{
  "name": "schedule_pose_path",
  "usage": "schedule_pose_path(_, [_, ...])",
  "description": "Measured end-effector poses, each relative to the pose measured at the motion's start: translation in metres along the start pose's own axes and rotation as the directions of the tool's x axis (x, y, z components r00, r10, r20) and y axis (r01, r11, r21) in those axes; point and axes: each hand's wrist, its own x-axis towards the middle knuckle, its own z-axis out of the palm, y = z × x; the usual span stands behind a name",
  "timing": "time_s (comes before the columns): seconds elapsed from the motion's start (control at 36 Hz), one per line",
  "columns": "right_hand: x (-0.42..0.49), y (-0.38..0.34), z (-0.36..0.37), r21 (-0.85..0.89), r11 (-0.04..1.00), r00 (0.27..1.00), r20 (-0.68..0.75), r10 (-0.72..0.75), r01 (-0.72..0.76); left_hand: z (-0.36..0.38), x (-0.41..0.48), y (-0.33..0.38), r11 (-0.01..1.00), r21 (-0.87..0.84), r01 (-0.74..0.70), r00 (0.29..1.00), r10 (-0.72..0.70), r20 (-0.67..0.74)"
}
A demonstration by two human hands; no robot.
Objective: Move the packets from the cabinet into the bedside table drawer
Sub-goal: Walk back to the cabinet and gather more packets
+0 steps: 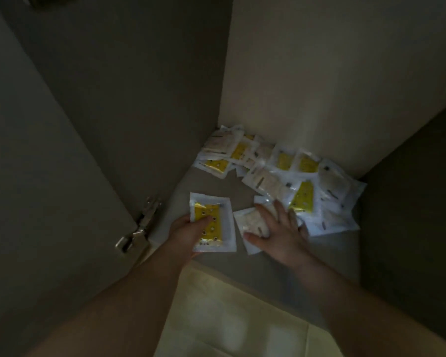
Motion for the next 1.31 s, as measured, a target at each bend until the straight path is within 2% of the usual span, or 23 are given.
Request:
schedule_pose_path(0.14, [-0.038,0.0,0.03,0.107,0.994,0.995,-0.096,0.037,-0.027,0.006,-0.001,-0.013,0.98,0.138,-0.141,0.976,0.161,-0.147])
schedule_pose_path(0.25, [-0.061,0.002,0.044,0.137,0.99,0.986,-0.154,0.066,-0.045,0.009,-0.008,-0.022,0.961,0.238,-0.139,0.963,0.188,-0.195])
schedule_pose_path(0.36, [-0.073,0.012,0.044,0.174,0.983,0.986,-0.145,0.081,-0.055,0.012,-0.02,-0.027,0.936,0.325,-0.138,0.968,0.196,-0.154])
schedule_pose_path(0.53, [-0.084,0.021,0.037,0.107,0.985,0.98,-0.131,0.15,-0.137,0.017,-0.035,-0.032,0.895,0.413,-0.168,0.979,0.202,-0.04])
schedule_pose_path(0.69, [-0.103,0.022,0.041,-0.047,0.998,0.998,0.045,0.052,-0.05,0.02,-0.041,-0.031,0.867,0.466,-0.176,0.98,0.199,0.0])
schedule_pose_path(0.81, [-0.111,0.022,0.042,-0.128,0.992,0.997,0.08,-0.009,0.02,0.021,-0.043,-0.029,0.844,0.501,-0.19,0.978,0.208,0.02])
schedule_pose_path(0.92, [-0.111,0.022,0.046,-0.18,0.982,0.998,0.001,-0.059,0.058,0.019,-0.043,-0.029,0.863,0.475,-0.171,0.983,0.18,0.027])
schedule_pose_path(1.03, [-0.108,0.022,0.041,-0.084,0.993,0.985,-0.141,-0.096,0.085,0.021,-0.044,-0.029,0.882,0.444,-0.157,0.986,0.162,0.028])
schedule_pose_path(1.06, [-0.107,0.021,0.037,-0.025,0.997,0.976,-0.203,-0.076,0.072,0.021,-0.043,-0.028,0.89,0.429,-0.155,0.987,0.155,0.034])
schedule_pose_path(1.11, [-0.108,0.017,0.026,0.169,0.985,0.956,-0.284,0.074,-0.026,0.021,-0.044,-0.028,0.903,0.404,-0.147,0.989,0.144,0.037])
schedule_pose_path(1.19, [-0.105,0.011,0.014,0.367,0.925,0.867,-0.425,0.261,-0.099,0.021,-0.044,-0.027,0.916,0.375,-0.145,0.989,0.147,0.023])
schedule_pose_path(1.25, [-0.099,0.009,0.009,0.41,0.912,0.813,-0.52,0.261,-0.031,0.021,-0.044,-0.028,0.925,0.352,-0.144,0.989,0.147,0.019])
schedule_pose_path(1.28, [-0.095,0.008,0.009,0.38,0.925,0.817,-0.531,0.226,-0.009,0.021,-0.044,-0.028,0.929,0.343,-0.139,0.99,0.141,0.02])
schedule_pose_path(1.31, [-0.091,0.006,0.01,0.327,0.945,0.852,-0.492,0.177,-0.007,0.021,-0.044,-0.028,0.933,0.337,-0.131,0.991,0.131,0.022])
